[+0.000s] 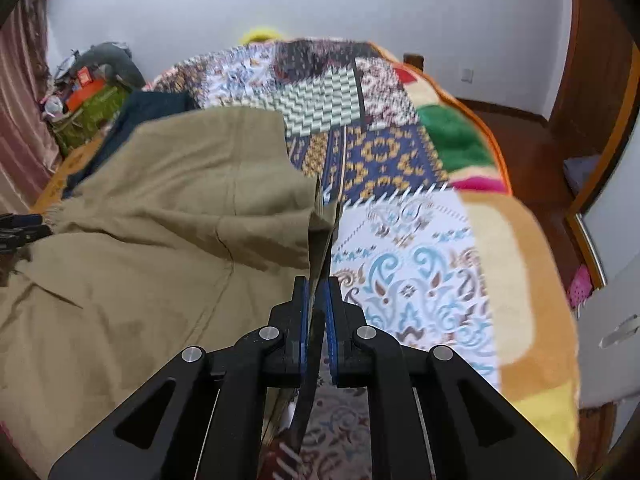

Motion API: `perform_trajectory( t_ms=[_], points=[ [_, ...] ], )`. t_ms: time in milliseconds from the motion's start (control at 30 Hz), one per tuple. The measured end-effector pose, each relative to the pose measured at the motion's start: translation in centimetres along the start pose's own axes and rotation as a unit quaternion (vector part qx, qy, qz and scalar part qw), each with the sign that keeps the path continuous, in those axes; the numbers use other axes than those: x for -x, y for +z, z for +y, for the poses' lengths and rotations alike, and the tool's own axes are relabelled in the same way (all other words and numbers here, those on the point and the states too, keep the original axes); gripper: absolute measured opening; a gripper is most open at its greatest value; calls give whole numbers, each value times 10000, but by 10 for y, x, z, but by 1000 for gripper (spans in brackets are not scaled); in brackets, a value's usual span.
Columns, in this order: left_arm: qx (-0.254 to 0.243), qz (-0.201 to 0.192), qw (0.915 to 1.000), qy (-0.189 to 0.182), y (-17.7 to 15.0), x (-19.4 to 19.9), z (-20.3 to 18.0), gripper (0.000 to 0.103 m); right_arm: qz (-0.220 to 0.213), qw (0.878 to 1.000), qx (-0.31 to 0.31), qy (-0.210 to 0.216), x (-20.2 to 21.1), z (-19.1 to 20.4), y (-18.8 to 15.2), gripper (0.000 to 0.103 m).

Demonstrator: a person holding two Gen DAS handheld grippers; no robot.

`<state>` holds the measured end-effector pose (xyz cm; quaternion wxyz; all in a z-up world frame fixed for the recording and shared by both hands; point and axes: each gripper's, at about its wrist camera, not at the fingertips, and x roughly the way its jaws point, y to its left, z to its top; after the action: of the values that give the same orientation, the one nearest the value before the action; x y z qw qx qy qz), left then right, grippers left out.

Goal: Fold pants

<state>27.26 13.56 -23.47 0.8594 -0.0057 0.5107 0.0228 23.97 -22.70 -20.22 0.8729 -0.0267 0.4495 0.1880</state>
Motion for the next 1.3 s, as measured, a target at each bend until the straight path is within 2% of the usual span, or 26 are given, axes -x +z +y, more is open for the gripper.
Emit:
perform_trajectory(
  t_ms=[67, 167, 233, 400, 500, 567, 767, 800, 833, 867, 933, 967, 1167, 1300],
  points=[
    [96, -77, 9999, -78, 6, 7, 4, 80, -122, 9999, 2, 34, 8, 0, 8, 10],
    [270, -151, 9994, -183, 20, 11, 13, 80, -301, 9993, -136, 170, 15, -3, 20, 27],
    [284, -147, 9994, -110, 28, 8, 16, 81, -435, 9985, -221, 255, 14, -3, 31, 43],
    [381, 172, 9989, -218, 43, -16, 21, 83, -408, 9982, -198, 388, -3, 0, 48, 49],
    [490, 443, 9971, -383, 45, -35, 23, 83, -227, 9987, -138, 442, -23, 2, 53, 49],
    [551, 563, 9963, -350, 44, -46, 24, 83, -13, 9988, -125, 466, -43, 2, 56, 49],
    [799, 736, 9914, -730, 37, -62, 29, 83, 469, 9965, -85, 690, -79, 4, 52, 49],
    [803, 728, 9913, -746, 36, -61, 29, 83, 509, 9962, -45, 712, -82, 6, 51, 47],
    [789, 702, 9916, -745, 36, -60, 28, 82, 522, 9960, -17, 725, -84, 8, 51, 39],
    [757, 656, 9922, -742, 37, -58, 28, 77, 525, 9963, 38, 674, -86, 11, 49, 36],
    [638, 558, 9943, -653, 37, -55, 23, 66, 475, 9976, 202, 463, -86, 14, 48, 19],
    [581, 533, 9950, -621, 37, -53, 21, 60, 454, 9974, 256, 493, -86, 16, 48, 16],
    [153, 311, 9994, -98, 37, -50, 12, 58, 399, 9964, 711, 214, -85, 23, 44, 11],
    [166, 174, 9996, 139, 35, -47, 14, 58, 364, 9970, 664, 127, -85, 21, 44, 11]
  ],
)
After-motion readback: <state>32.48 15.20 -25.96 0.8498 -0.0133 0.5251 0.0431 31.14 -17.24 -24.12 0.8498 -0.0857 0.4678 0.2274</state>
